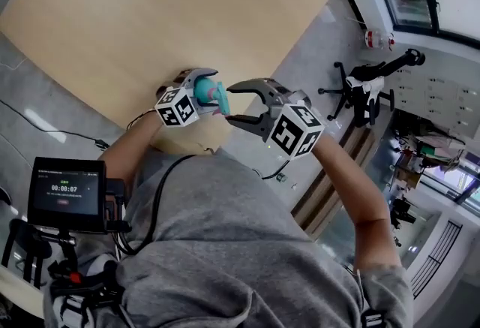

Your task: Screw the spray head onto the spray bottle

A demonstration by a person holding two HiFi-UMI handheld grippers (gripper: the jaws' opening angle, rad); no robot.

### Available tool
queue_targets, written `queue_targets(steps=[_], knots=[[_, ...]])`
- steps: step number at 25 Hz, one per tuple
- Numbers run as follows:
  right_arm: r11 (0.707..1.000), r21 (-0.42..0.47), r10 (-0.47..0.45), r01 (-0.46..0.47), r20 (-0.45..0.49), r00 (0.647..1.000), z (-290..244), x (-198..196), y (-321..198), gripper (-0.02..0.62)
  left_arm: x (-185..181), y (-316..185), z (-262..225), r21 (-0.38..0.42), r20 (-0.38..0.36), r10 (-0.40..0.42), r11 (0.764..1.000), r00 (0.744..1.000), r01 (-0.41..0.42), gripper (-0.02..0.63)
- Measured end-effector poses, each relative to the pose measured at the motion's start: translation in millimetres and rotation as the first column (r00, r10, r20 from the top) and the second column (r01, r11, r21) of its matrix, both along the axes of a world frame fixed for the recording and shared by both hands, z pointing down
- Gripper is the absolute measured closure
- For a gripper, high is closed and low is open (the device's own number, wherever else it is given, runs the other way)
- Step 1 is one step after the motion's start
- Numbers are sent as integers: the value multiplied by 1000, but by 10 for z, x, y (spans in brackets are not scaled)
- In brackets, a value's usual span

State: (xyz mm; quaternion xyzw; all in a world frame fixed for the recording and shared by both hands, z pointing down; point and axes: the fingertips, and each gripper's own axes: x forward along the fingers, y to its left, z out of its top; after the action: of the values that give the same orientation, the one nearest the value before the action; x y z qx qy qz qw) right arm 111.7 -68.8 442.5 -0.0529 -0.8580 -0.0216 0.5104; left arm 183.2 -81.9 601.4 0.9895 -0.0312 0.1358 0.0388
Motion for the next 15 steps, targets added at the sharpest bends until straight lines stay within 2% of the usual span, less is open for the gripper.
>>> queue_targets(steps=[1, 2, 4, 6, 9, 10, 12, 13, 15], knots=[[984, 72, -155, 161, -77, 985, -9, 66, -45, 360, -6, 10, 0, -1, 2, 32, 999, 999, -32, 193], [938, 123, -301, 323, -167, 939, 17, 134, -82, 360, -13, 21, 3, 0, 4, 58, 998, 998, -58, 193], [812, 139, -511, 567, -299, 805, 137, 216, -102, 360, -24, 38, 11, -1, 6, 93, 996, 996, -93, 193], [709, 117, -631, 696, -335, 700, 285, 201, -52, 360, -25, 45, 13, -3, 7, 111, 994, 994, -111, 192], [581, 106, -733, 807, -362, 575, 537, 164, 32, 360, -15, 44, 17, -6, 9, 127, 992, 992, -126, 192], [551, 108, -749, 828, -373, 547, 624, 155, 37, 360, -11, 45, 18, -6, 9, 130, 992, 992, -130, 192], [514, 125, -762, 849, -387, 518, 776, 125, 16, 362, -3, 50, 16, -7, 8, 134, 991, 991, -134, 192], [506, 132, -765, 852, -388, 515, 834, 107, 2, 362, 0, 53, 14, -8, 8, 135, 991, 991, -135, 192], [513, 136, -766, 848, -373, 523, 907, 69, -5, 380, 5, 58, 8, -8, 6, 135, 991, 991, -135, 192]])
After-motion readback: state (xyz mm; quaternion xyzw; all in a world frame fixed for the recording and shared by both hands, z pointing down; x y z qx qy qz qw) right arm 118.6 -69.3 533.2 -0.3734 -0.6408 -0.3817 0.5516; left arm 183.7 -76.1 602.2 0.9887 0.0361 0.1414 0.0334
